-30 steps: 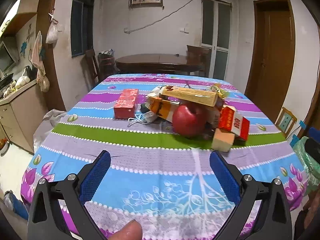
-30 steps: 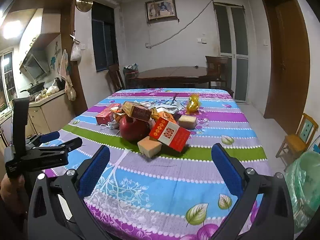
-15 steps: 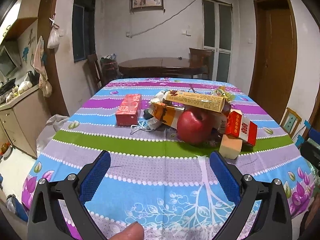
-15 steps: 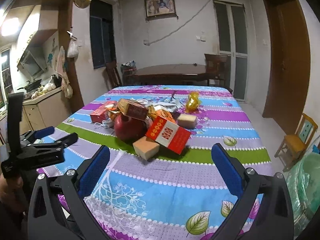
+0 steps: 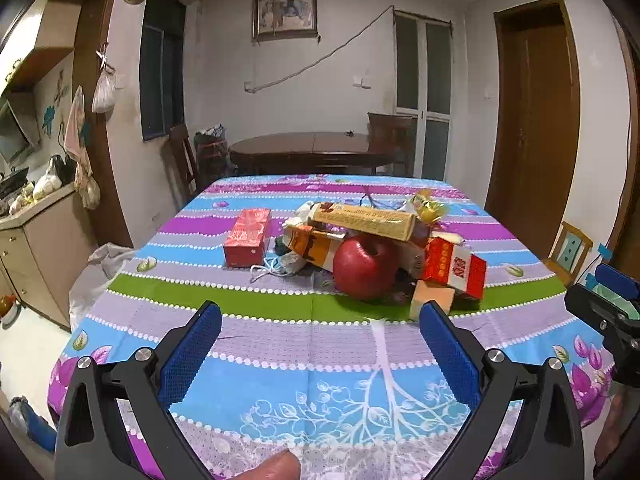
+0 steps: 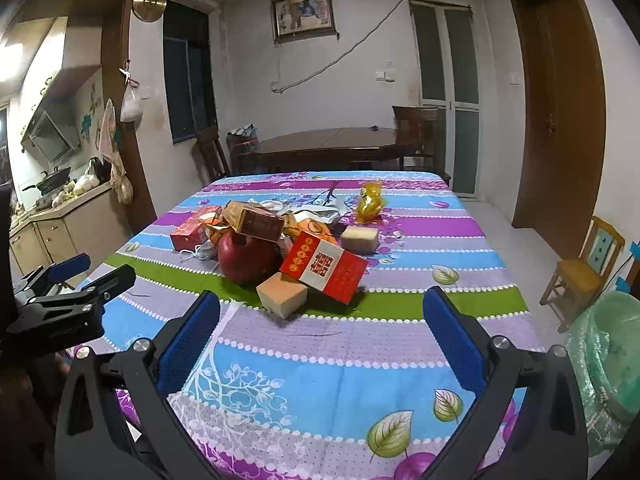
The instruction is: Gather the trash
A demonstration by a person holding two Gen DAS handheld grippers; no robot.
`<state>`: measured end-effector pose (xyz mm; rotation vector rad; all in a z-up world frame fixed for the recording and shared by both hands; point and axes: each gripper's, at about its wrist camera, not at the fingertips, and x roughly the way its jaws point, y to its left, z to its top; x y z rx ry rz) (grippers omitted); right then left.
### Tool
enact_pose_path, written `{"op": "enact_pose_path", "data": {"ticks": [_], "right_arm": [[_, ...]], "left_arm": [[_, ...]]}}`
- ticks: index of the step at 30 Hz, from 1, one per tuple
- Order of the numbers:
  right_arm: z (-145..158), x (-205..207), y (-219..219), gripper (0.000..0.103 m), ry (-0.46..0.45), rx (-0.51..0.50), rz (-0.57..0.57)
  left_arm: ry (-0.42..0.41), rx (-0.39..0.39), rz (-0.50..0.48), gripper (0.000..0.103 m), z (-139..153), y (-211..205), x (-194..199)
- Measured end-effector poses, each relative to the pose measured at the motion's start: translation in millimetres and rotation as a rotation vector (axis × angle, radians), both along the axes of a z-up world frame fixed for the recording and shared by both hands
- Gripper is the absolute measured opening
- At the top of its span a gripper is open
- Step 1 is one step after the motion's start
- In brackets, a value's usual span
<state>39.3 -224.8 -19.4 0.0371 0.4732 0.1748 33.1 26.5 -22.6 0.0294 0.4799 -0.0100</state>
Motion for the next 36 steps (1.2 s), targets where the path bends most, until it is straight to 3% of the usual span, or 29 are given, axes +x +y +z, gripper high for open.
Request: {"op": "enact_pose_path", "data": {"ticks": [17, 30, 36], "right_arm": [[12.3, -21.1, -6.2, 0.098, -0.042, -0.003, -0.022], [5.4, -24.0, 6.6, 0.098, -0.027, -0.011, 0.021], [3.9, -21.4, 11.2, 0.098, -0.023, -0.007, 0.093]], "left_arm": [[-0.048, 0.002, -0.006, 0.099, 26.8, -7.4, -32.1], [-0.008, -0.004, 0.0, 0.099, 18.8, -2.6, -26.4], [0.013, -0.01, 0.002, 0.099, 9.5, 0.2, -15.9]]}}
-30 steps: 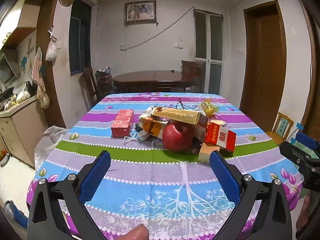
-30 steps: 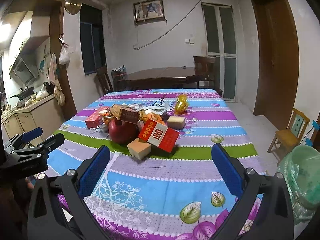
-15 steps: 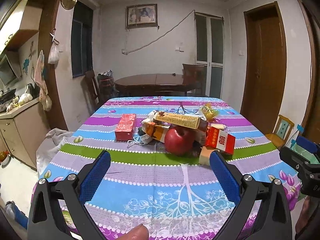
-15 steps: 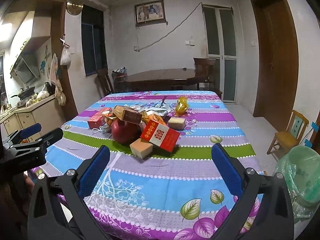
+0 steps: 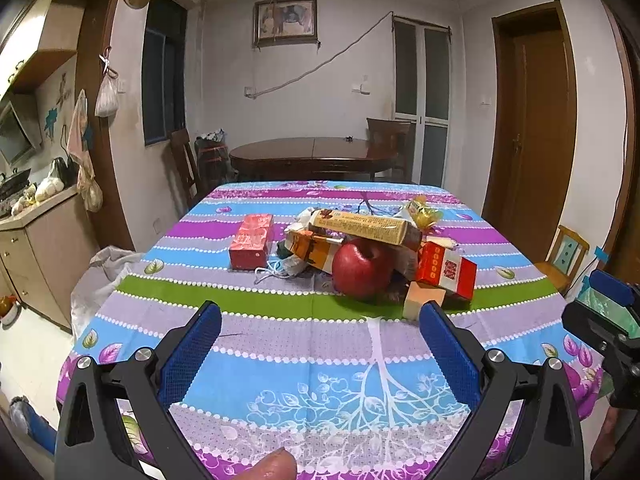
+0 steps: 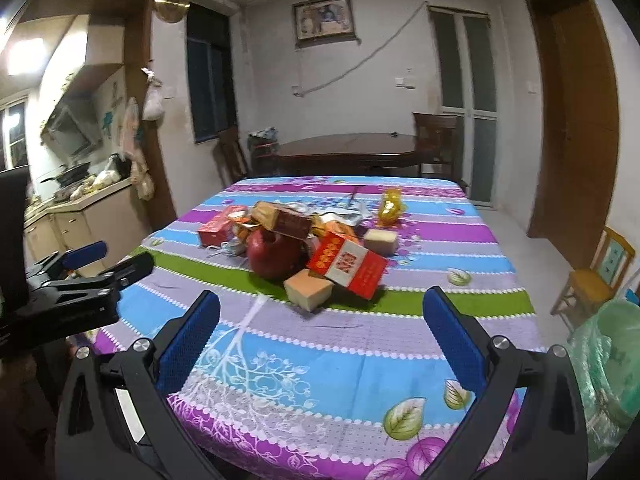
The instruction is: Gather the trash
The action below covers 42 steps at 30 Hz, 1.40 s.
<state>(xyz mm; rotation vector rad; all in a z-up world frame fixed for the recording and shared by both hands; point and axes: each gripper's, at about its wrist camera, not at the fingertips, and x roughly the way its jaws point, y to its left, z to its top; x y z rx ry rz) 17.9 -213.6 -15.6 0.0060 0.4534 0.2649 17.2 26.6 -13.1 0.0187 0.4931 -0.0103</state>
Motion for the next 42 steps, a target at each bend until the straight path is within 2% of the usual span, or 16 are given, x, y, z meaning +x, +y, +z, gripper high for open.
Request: {"op": "enact_pose_path", "data": {"ticks": [3, 5, 6, 7, 9, 10, 12, 16, 22, 27, 32, 35, 37, 40, 42], "right_arm": [[-2.0, 7.3, 2.4, 0.097, 0.017, 0.008, 0.062], [-2.5, 15.4, 2.7, 0.088, 0.037, 0.024, 0.102], [-2.7, 20.3, 3.0, 0.079, 0.053, 0.034, 0.122], [-2.1, 28.2, 3.4, 0.065, 0.077, 0.05, 0.157], [0.1, 40.2, 6.3, 0.051, 0.104, 0.059, 0.194], [2.7, 51.9, 8.5, 0.044, 0.124, 0.076, 0.225], [6.3, 66.7, 10.8, 0.041, 0.145, 0.109, 0.258], [11.5, 131.2, 14.4, 0.041, 0.235, 0.187, 0.284], [-8.9, 216.9, 31.8, 0.043, 0.39, 0.235, 0.272], [-23.1, 246.7, 41.5, 0.049, 0.474, 0.275, 0.268], [-14.0, 229.3, 82.9, 0.053, 0.444, 0.227, 0.356], [-6.3, 193.5, 131.5, 0.053, 0.417, 0.165, 0.515], [0.7, 160.0, 147.8, 0.055, 0.373, 0.138, 0.599], [-0.2, 120.8, 139.3, 0.062, 0.331, 0.105, 0.637], [-5.9, 106.4, 124.8, 0.064, 0.326, 0.077, 0.629]], "left_arm": [[0.046, -0.002, 0.009, 0.099, -10.1, 6.7, 13.7], [0.07, -0.004, 0.011, 0.099, -15.6, 11.5, 21.9], [0.076, -0.006, 0.016, 0.099, -17.9, 14.6, 25.6], [0.08, -0.01, 0.025, 0.099, -20.0, 19.1, 29.7], [0.09, -0.014, 0.036, 0.099, -23.9, 26.3, 36.4], [0.096, -0.014, 0.04, 0.099, -26.6, 30.5, 40.5], [0.109, -0.017, 0.049, 0.099, -31.4, 38.5, 47.8], [0.126, -0.027, 0.071, 0.099, -38.5, 55.1, 60.2], [0.132, -0.038, 0.107, 0.099, -42.5, 81.1, 69.7], [0.146, -0.038, 0.141, 0.099, -48.2, 102.9, 74.4], [0.161, -0.044, 0.177, 0.099, -54.9, 124.6, 81.0], [0.16, -0.057, 0.189, 0.099, -56.1, 133.6, 83.3], [0.167, -0.047, 0.193, 0.099, -56.5, 136.8, 85.7], [0.163, -0.038, 0.179, 0.099, -54.8, 143.7, 86.3], [0.177, -0.029, 0.111, 0.099, -51.8, 145.0, 89.8]]}}
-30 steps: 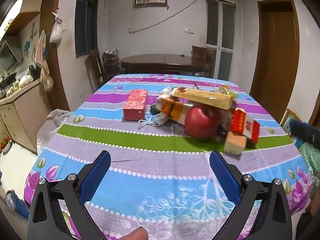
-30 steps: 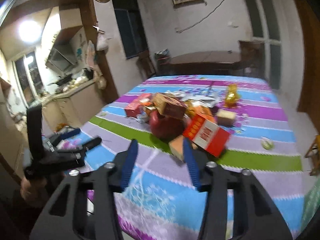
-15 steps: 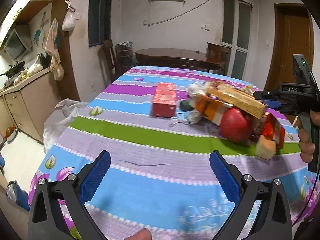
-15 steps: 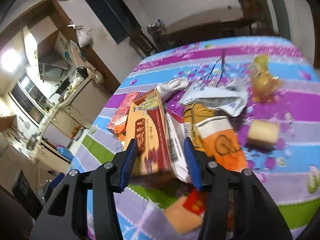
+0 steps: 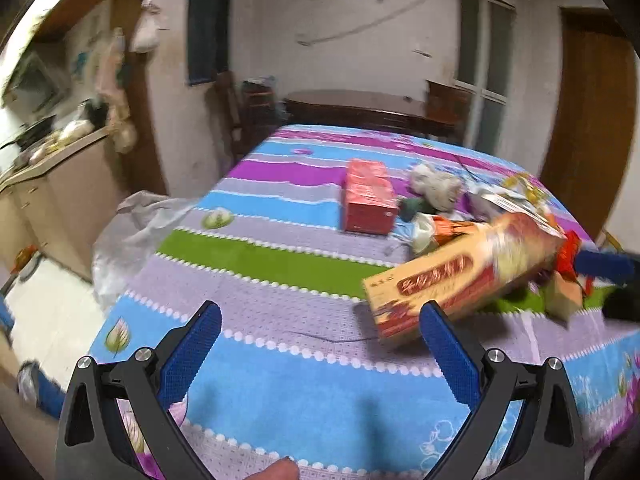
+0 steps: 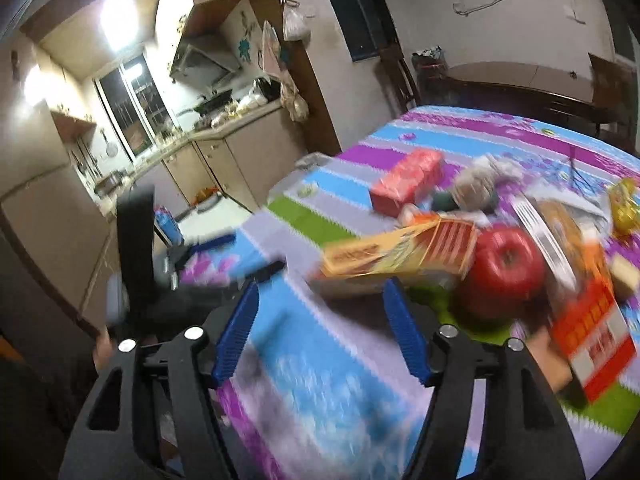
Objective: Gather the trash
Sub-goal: 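Grasp the beige sponge with the right tool while the left tool grasps the long medicine box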
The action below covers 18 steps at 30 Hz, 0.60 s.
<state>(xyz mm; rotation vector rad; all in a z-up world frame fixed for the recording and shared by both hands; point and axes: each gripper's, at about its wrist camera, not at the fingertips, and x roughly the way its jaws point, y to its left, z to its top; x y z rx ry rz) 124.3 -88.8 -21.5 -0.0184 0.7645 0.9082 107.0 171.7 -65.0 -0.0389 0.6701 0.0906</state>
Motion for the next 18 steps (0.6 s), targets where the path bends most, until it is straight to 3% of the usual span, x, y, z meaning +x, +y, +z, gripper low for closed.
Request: {"op": "enact_pose_path", "data": {"ticks": [6, 10, 14, 18], "right_arm": [[-27.1, -19.0, -60.2, 0.075, 0.003, -0.079, -0.089], [-40.1, -22.7, -100.8, 0.081, 0.032, -0.1, -0.166], [-45.9, -27.1, -133.1, 0.084, 0.052, -0.114, -0.216], [-42.6, -26.5, -152.1, 0.087, 0.068, -0.088, -0.251]], "left_arm": [[0.041, 0.116, -0.376, 0.099, 8.9, -31.7, 18.0], [0.097, 0.132, -0.681, 0.099, 17.8, -57.4, 32.7], [0.178, 0.193, -0.835, 0.099, 9.1, -74.3, 48.4], [0.248, 0.274, -0.863, 0.099, -8.9, -85.2, 68.5]]}}
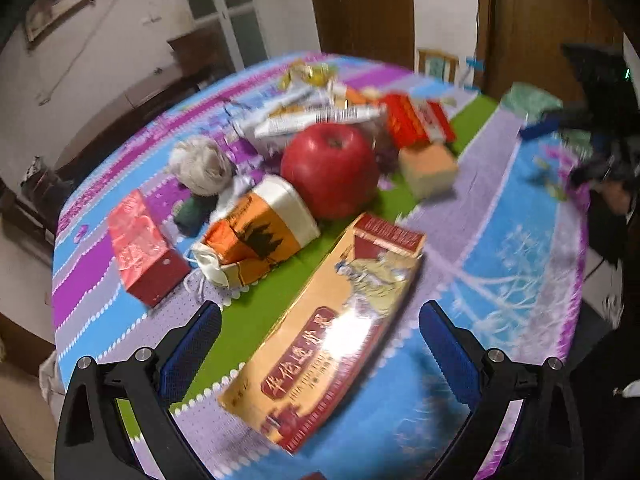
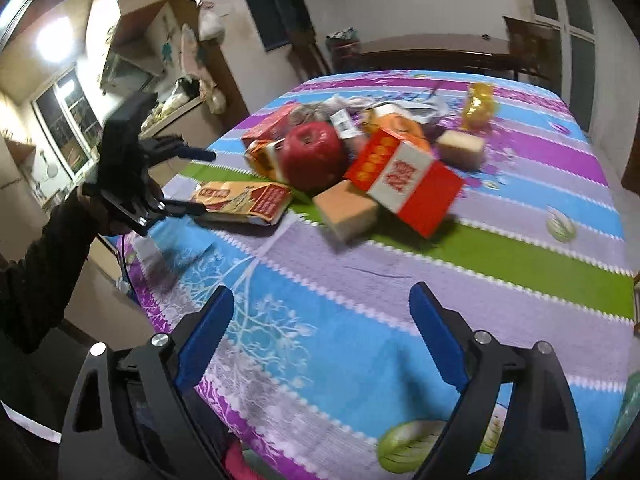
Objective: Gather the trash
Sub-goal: 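Grasp the beige sponge with the right tool while the left tool grasps the long medicine box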
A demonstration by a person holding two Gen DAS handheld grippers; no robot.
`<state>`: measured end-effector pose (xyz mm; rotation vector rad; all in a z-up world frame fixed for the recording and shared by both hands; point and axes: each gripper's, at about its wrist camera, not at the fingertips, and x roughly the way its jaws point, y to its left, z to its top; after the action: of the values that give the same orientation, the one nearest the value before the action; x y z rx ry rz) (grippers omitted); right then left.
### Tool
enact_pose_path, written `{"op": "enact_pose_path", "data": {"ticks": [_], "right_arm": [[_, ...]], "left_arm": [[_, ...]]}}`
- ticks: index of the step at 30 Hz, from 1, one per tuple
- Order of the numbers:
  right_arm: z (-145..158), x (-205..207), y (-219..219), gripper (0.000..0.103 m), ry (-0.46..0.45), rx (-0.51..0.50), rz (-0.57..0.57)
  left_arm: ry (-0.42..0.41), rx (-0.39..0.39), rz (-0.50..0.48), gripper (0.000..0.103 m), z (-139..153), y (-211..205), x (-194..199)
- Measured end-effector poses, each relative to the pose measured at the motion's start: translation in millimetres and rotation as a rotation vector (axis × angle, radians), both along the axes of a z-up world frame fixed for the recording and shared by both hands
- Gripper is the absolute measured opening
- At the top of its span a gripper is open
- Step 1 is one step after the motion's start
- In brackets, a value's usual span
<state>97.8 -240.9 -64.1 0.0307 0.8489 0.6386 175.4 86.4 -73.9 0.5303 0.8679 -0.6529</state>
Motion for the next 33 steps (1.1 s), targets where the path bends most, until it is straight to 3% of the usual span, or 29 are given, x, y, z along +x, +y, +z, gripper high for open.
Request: {"op": "enact_pose_path", "data": {"ticks": [4, 6, 8, 11, 13, 15, 19, 23, 26, 30, 33], "right_arm": [[5.8, 7.4, -8.7, 0.087, -0.008, -0.029, 0.003], [7.3, 15.4, -10.7, 0.087, -0.013, -0.047, 0.007], [11.2, 27.4, -16.1, 0.087, -0.026, -0.056, 0.007], [17.6, 57.6, -31.4, 0.087, -0.031, -0.04, -0.022], [17.9, 83.3, -37.5, 0.078, -0.031, -0.064, -0.042], [15.3, 110.2, -36.2, 0.07, -0.034, -0.151, -0.031], [6.5, 166.3, -26.8, 0.06, -0.092, -0.392, 0.04], [-10.5, 205.7, -14.6, 0.06, -0.069, -0.495, 0.205], [-19.5, 223.0, -4.8, 0.06, -0.042, -0.511, 0.298], [-29.6, 237.3, 3.3, 0.06, -0.004, -0.518, 0.357], [-33.2, 243.6, 6.2, 0.054, 0.003, -0.497, 0.365]], "left_arm": [[0.028, 0.054, -0.014, 0.098, -21.2, -9.2, 13.1], [0.036, 0.066, -0.018, 0.093, -30.3, -12.5, 16.0], [0.049, 0.064, -0.019, 0.081, -33.8, -15.8, 17.9], [0.042, 0.066, -0.002, 0.079, -37.5, -21.4, 17.6], [0.057, 0.037, 0.023, 0.077, -37.4, -20.4, 17.8], [0.082, -0.013, 0.048, 0.076, -37.3, -17.8, 16.7], [0.093, -0.049, 0.077, 0.075, -37.2, -12.2, 7.0], [0.104, -0.054, 0.086, 0.074, -36.3, -10.1, 6.9], [0.121, -0.062, 0.083, 0.074, -36.9, -11.0, 10.8], [0.133, -0.057, 0.078, 0.074, -38.9, -11.8, 12.5], [0.137, -0.05, 0.084, 0.074, -41.2, -13.9, 17.1]]}}
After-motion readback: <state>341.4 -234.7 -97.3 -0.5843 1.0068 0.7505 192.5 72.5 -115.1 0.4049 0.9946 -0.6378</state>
